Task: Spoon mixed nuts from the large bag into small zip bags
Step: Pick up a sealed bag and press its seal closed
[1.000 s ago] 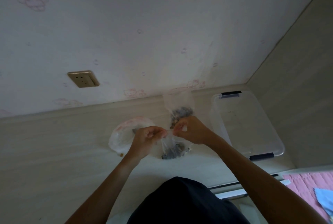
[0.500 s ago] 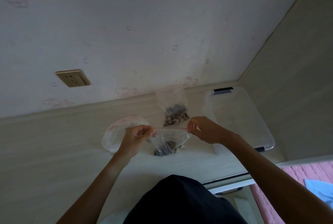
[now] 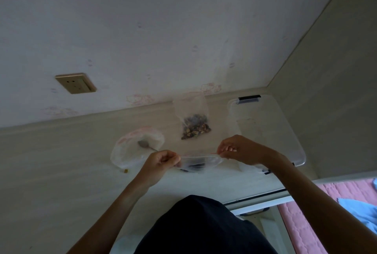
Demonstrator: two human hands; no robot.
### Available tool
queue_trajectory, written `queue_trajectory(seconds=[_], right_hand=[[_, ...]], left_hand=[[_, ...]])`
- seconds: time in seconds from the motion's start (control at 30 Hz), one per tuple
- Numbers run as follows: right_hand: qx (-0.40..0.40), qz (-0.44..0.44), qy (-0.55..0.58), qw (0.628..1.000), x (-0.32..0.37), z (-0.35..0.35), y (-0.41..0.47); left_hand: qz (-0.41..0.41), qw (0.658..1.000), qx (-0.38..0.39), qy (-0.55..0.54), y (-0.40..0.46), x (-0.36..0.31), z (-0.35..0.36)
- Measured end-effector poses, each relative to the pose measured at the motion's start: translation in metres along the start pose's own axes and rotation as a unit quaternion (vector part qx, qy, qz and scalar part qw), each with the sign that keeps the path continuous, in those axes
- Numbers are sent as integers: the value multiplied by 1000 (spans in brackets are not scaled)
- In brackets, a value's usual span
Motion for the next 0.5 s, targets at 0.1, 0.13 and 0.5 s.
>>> queue_trajectory(seconds=[0.1,0.13,0.5], right_hand=[[16,-5,0,1000,1,-1,2],[18,-6,5,1000,2,-3,2],[-136,73,114,981,-13,-34,84]], left_hand=[[-4,1000,-4,12,1,2,-2],[-3,1000,-6,12,2,1,-4],[-47,997,-55,-39,51,-22,-24]])
Point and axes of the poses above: each hand's wrist, its own y-axis towards the middle knuckle, its own z-axis out of the palm, x = y × z, the point moved 7 cm from there along y, towards the middle knuckle, and after that the axes turned 8 degrees about -x, right-handed, at the moved point
